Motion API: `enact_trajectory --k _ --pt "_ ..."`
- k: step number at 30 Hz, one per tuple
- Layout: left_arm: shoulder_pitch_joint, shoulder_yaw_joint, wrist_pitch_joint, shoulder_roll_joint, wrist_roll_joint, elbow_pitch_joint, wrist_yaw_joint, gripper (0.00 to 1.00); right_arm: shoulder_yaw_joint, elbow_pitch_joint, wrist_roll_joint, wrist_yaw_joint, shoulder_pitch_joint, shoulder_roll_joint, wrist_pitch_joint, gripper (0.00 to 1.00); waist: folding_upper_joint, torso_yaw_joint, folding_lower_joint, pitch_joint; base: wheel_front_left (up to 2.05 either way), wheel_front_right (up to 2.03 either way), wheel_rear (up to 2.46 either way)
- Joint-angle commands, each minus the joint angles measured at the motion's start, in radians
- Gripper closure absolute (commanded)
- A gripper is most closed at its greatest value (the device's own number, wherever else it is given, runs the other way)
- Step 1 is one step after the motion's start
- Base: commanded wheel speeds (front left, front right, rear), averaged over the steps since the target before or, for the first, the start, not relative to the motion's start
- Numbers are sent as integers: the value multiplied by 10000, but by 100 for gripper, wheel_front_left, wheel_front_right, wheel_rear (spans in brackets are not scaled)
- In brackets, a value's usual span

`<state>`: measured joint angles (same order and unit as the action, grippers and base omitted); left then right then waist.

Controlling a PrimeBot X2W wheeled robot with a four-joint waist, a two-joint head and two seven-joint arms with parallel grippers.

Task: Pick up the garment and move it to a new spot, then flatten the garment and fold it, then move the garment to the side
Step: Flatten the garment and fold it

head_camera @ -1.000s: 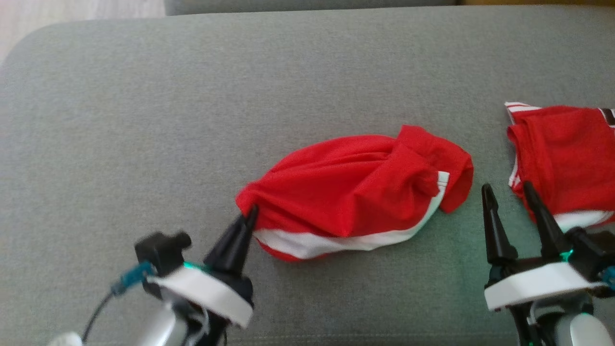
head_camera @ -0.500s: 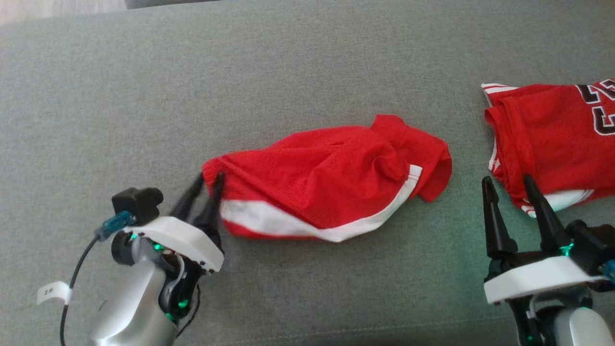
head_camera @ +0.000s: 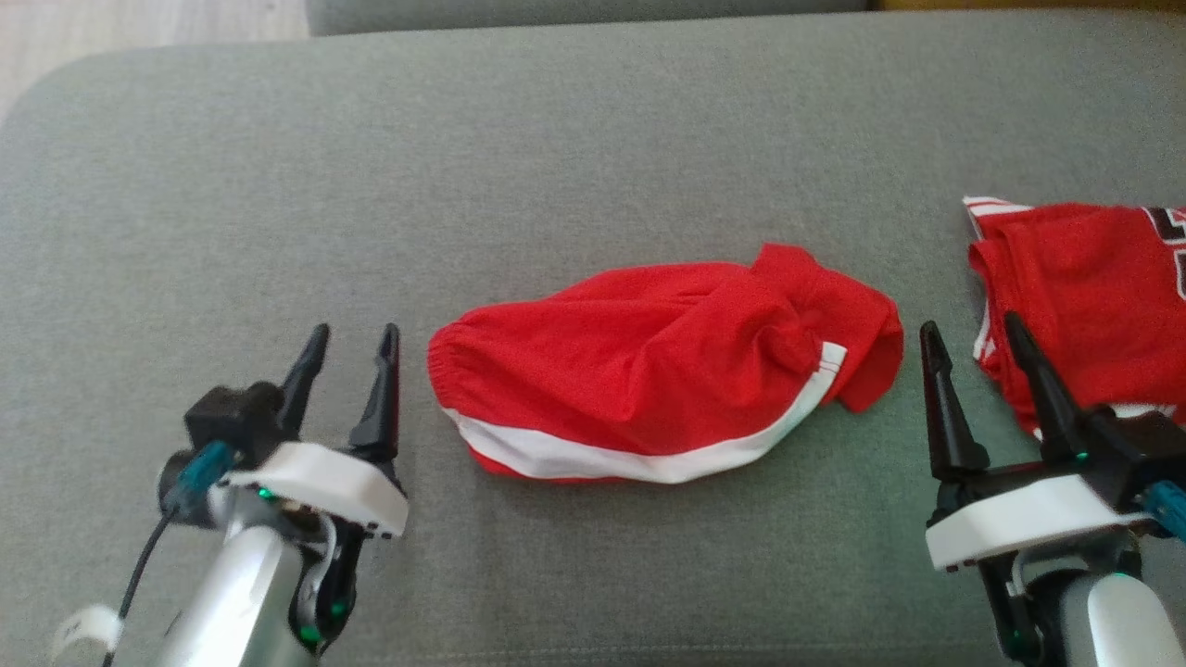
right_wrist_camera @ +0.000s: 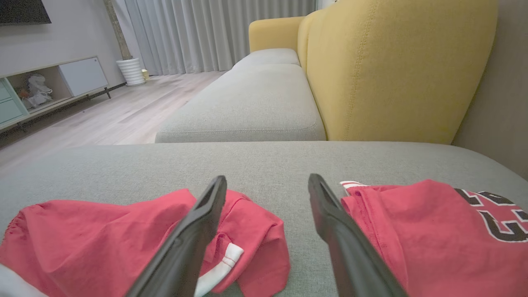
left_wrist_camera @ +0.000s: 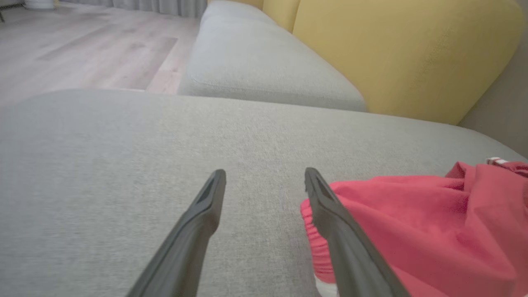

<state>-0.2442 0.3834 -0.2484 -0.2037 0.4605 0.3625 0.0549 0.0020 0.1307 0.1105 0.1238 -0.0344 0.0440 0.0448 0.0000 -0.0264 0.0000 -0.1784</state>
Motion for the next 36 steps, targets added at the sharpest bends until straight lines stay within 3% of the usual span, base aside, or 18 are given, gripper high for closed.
enact_trajectory --k 1,6,13,36 --pt "-27 -534 -129 -312 -205 -625 125 0 300 364 -115 69 254 62 36 0 0 -157 0 166 0 0 0" --pt "958 -842 -131 -453 -864 -2014 377 0 370 272 -345 69 114 62 157 0 0 -404 0 537 0 0 0" --pt "1998 -872 -132 -636 -1203 -2900 518 0 422 213 -459 69 -184 62 292 0 0 -554 0 929 0 0 0" --pt "2459 -705 -46 -802 -1256 -3293 693 0 405 120 -86 69 -529 62 266 0 0 -443 0 1227 0 0 0"
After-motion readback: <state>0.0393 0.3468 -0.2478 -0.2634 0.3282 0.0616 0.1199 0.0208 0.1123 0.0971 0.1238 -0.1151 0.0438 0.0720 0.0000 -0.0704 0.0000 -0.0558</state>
